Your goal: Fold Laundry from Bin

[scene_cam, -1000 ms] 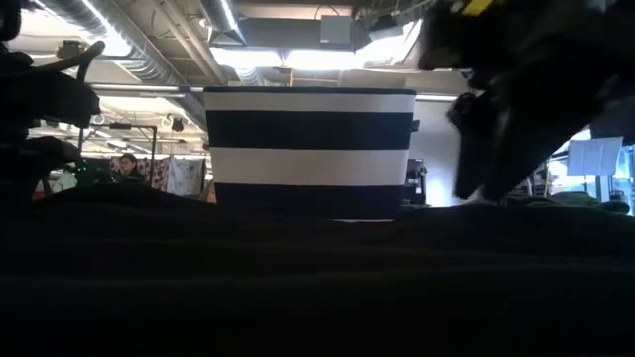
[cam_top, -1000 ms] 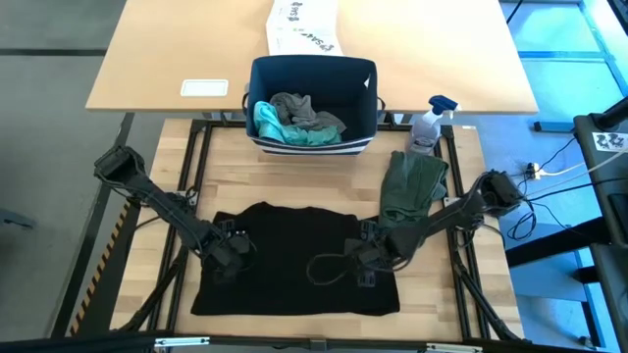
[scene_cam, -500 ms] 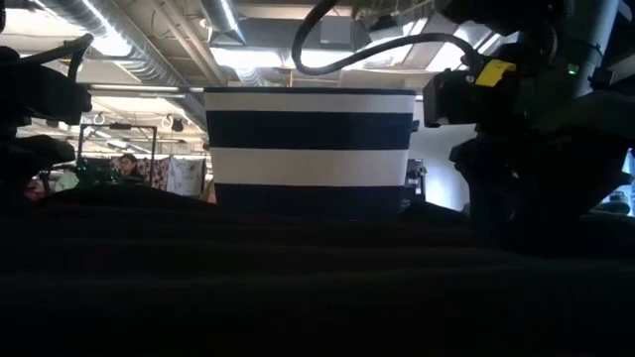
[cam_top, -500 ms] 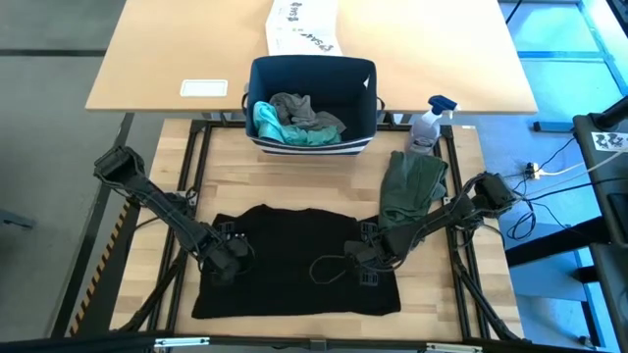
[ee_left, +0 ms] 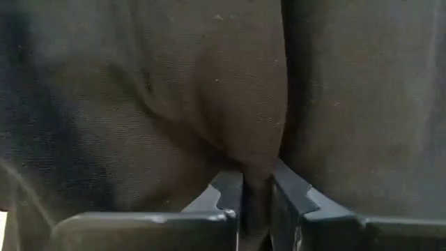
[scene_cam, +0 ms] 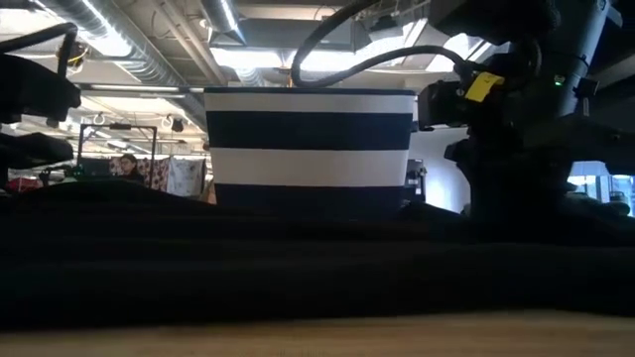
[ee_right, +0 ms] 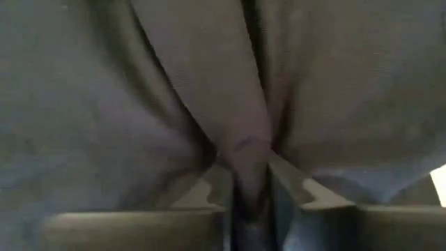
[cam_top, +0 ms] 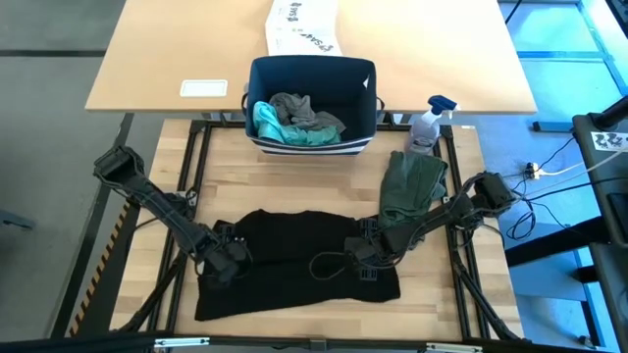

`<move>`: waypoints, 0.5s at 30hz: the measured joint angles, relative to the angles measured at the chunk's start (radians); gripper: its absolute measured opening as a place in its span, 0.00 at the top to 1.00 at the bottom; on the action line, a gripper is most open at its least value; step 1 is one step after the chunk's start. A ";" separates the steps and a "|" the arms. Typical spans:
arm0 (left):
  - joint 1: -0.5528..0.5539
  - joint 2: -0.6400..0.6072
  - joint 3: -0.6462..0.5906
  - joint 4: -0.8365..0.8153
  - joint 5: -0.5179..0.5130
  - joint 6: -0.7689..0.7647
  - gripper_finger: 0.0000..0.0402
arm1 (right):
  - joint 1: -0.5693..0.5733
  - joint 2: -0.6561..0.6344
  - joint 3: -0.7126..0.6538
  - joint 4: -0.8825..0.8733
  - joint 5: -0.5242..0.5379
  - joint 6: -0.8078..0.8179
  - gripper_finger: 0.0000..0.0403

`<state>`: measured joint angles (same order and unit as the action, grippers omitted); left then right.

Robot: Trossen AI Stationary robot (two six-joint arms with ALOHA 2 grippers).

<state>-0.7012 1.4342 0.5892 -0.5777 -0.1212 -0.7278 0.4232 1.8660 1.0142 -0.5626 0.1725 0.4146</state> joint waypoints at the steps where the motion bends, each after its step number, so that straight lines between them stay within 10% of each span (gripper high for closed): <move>1: -0.005 0.000 0.000 0.000 -0.010 -0.001 0.93 | 0.001 0.000 0.000 -0.003 0.005 0.000 0.94; 15: -0.070 0.010 0.213 -0.286 -0.120 -0.053 0.93 | 0.034 -0.072 0.125 -0.170 0.065 0.010 0.95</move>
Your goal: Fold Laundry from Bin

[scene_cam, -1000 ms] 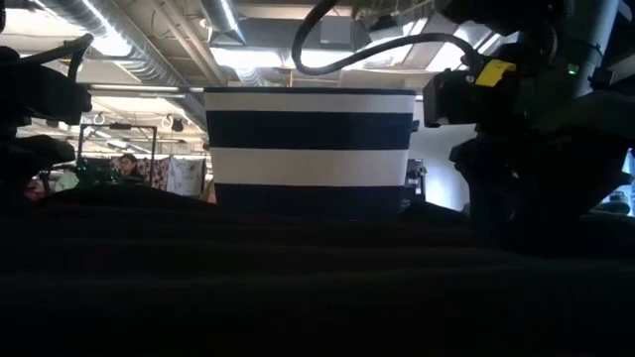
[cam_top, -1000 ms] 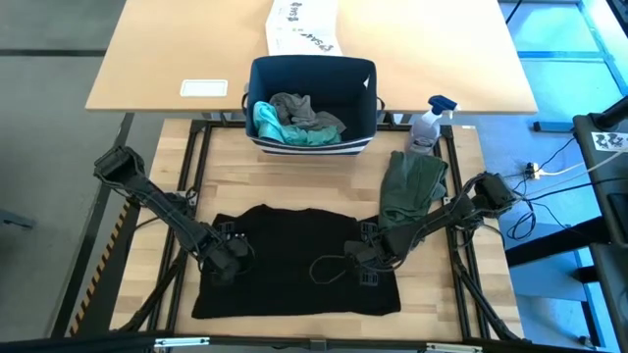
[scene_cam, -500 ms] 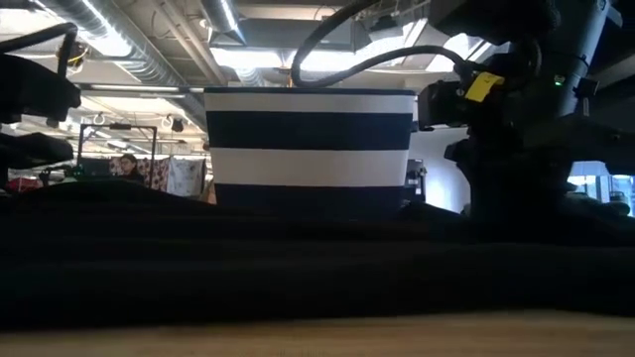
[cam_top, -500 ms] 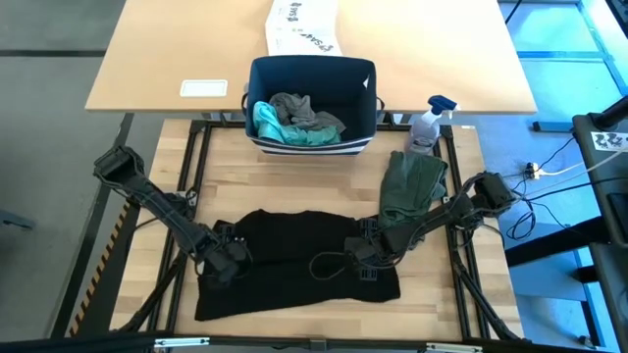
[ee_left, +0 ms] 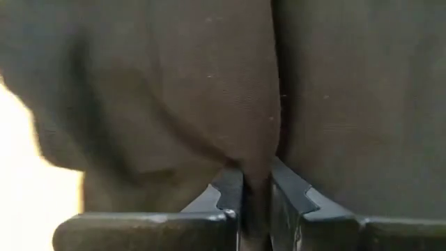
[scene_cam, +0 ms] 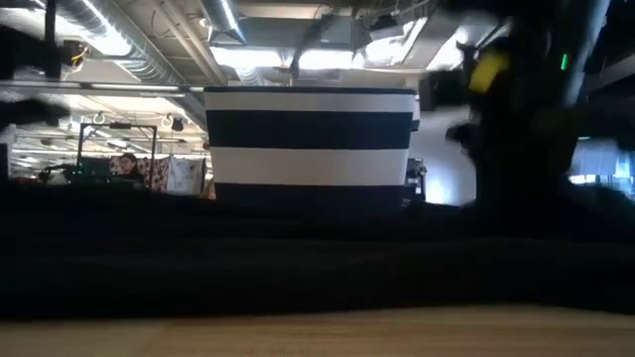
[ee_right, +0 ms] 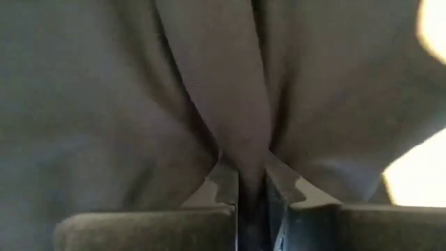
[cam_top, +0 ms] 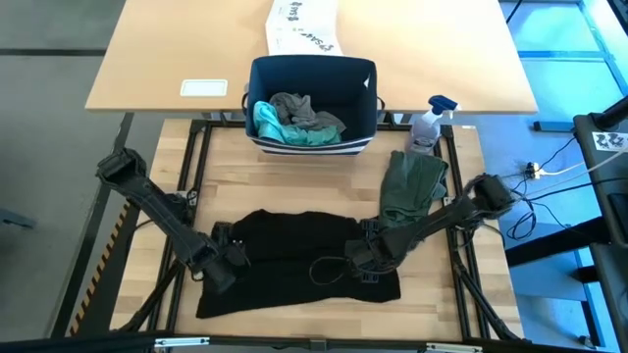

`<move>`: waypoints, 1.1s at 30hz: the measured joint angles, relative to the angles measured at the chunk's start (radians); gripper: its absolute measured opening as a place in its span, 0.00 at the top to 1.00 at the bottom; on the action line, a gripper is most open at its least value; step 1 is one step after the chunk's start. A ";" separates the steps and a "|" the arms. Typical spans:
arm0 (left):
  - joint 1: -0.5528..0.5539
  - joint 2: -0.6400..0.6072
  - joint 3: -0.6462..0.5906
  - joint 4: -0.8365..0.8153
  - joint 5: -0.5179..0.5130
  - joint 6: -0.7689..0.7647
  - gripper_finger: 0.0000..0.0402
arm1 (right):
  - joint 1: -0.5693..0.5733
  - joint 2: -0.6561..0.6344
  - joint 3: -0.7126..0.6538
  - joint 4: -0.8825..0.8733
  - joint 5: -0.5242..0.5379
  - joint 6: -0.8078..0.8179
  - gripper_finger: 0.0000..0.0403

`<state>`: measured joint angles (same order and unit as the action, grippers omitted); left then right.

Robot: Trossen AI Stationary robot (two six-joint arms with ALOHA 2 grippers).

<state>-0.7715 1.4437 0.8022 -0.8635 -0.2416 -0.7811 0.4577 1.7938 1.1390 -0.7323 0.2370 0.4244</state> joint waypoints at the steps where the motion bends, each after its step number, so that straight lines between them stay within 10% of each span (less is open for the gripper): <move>1: -0.007 0.000 0.042 -0.061 -0.010 -0.004 0.93 | 0.010 -0.019 0.027 -0.024 0.012 0.003 0.95; 17: -0.103 -0.004 0.449 -0.707 -0.188 -0.187 0.92 | 0.056 -0.095 0.355 -0.535 0.232 0.137 0.93; 26: -0.109 -0.007 0.449 -0.708 -0.253 -0.231 0.92 | 0.073 -0.101 0.355 -0.599 0.328 0.252 0.93; 33: -0.157 -0.008 0.543 -0.525 -0.170 -0.225 0.92 | 0.160 -0.108 0.396 -0.504 0.110 0.286 0.93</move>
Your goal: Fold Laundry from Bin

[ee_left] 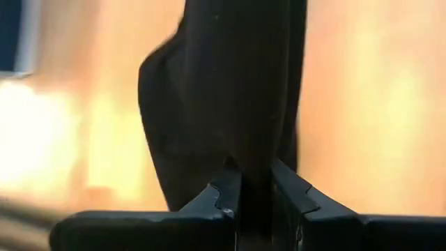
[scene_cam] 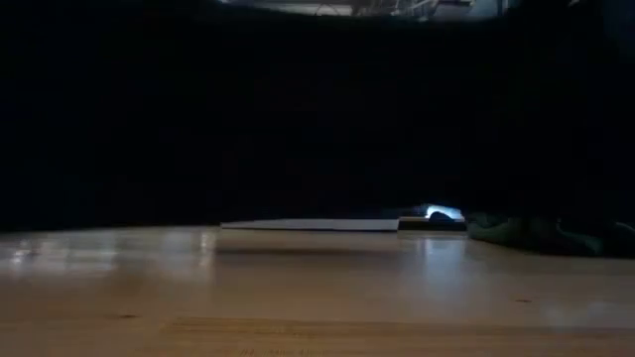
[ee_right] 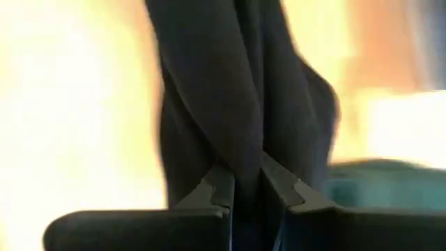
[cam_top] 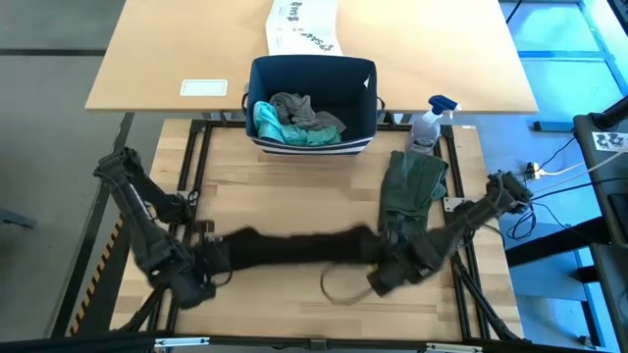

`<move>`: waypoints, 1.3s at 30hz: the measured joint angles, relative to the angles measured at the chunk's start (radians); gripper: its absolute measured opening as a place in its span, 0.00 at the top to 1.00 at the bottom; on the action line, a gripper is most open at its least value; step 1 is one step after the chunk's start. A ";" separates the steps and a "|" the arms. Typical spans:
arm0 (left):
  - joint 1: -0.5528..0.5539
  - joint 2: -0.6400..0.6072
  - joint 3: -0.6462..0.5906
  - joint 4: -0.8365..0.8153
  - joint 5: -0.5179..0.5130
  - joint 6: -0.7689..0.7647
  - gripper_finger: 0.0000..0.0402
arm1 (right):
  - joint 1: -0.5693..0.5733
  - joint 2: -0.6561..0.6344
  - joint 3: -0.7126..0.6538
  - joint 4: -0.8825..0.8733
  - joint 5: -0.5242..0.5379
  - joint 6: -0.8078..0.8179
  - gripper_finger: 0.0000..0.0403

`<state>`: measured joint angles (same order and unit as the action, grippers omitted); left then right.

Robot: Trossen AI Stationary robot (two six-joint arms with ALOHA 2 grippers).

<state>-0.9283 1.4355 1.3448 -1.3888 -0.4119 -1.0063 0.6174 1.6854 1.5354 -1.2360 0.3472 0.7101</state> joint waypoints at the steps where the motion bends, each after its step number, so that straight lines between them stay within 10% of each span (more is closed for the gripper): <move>1: -0.018 -0.001 0.026 0.047 -0.002 0.014 0.91 | 0.025 0.000 0.019 0.029 -0.040 0.001 0.93; 9: -0.128 -0.001 -0.056 0.315 -0.035 -0.021 0.91 | 0.174 -0.003 -0.075 0.374 -0.158 0.027 0.94; 23: -0.034 0.000 -0.628 0.429 -0.068 -0.215 0.89 | -0.019 -0.004 -0.636 0.680 -0.107 0.094 0.89; 34: 0.009 0.000 -0.506 0.255 0.111 -0.118 0.65 | -0.095 -0.013 -0.486 0.398 -0.253 0.067 0.57; 39: 0.002 -0.002 -0.301 0.123 0.026 -0.098 0.65 | -0.074 -0.022 -0.259 0.195 -0.211 0.064 0.48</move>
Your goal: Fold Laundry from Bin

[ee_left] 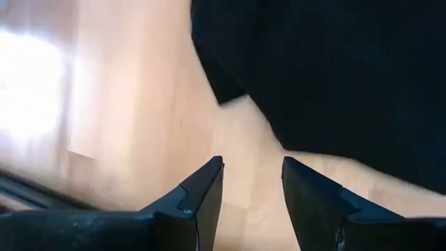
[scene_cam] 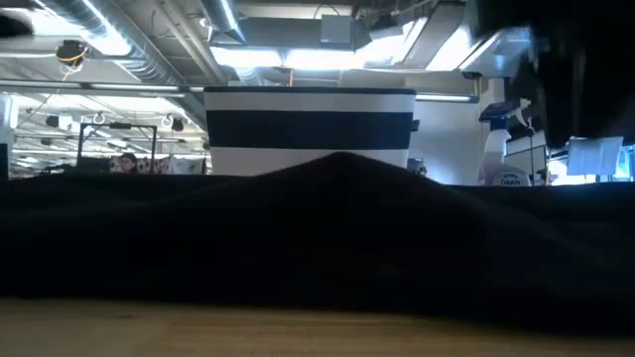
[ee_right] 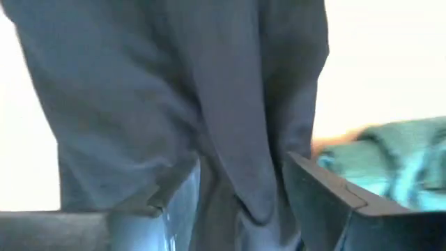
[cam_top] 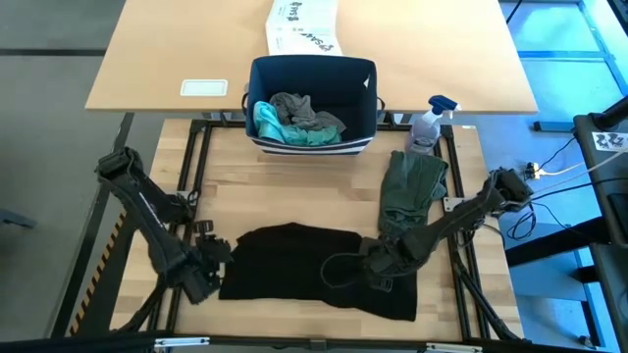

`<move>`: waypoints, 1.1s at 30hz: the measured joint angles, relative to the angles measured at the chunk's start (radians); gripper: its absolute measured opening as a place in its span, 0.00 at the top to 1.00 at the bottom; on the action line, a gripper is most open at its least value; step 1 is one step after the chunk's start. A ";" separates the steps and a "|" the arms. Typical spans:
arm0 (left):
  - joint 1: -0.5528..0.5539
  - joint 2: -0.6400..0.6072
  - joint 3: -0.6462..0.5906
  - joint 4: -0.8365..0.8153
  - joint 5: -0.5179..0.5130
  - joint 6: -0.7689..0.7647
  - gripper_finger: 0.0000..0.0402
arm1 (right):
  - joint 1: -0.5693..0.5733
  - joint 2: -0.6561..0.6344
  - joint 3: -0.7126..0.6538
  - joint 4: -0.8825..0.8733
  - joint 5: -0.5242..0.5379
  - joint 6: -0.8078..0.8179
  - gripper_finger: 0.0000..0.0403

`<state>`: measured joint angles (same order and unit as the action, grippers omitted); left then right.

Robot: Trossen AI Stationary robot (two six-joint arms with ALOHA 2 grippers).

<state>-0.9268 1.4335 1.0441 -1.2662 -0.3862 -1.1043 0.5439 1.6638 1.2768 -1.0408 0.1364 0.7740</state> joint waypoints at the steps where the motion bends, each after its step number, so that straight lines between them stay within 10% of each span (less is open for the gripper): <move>1: -0.009 0.000 0.035 0.016 -0.036 0.007 0.65 | 0.010 0.000 0.038 -0.008 0.034 -0.008 0.48; 6: -0.048 0.005 0.047 0.297 -0.201 0.107 0.65 | 0.085 -0.001 0.109 0.133 0.218 -0.061 0.46; 17: -0.013 0.151 -0.300 1.027 -0.095 0.218 0.65 | 0.232 0.126 -0.194 0.699 0.297 0.009 0.46; 33: -0.107 0.076 -0.344 0.721 -0.010 -0.072 0.65 | 0.302 0.162 -0.260 0.602 0.173 0.156 0.46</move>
<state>-1.0340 1.5090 0.7002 -0.5450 -0.3961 -1.1759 0.8458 1.8262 1.0171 -0.4388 0.3096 0.9304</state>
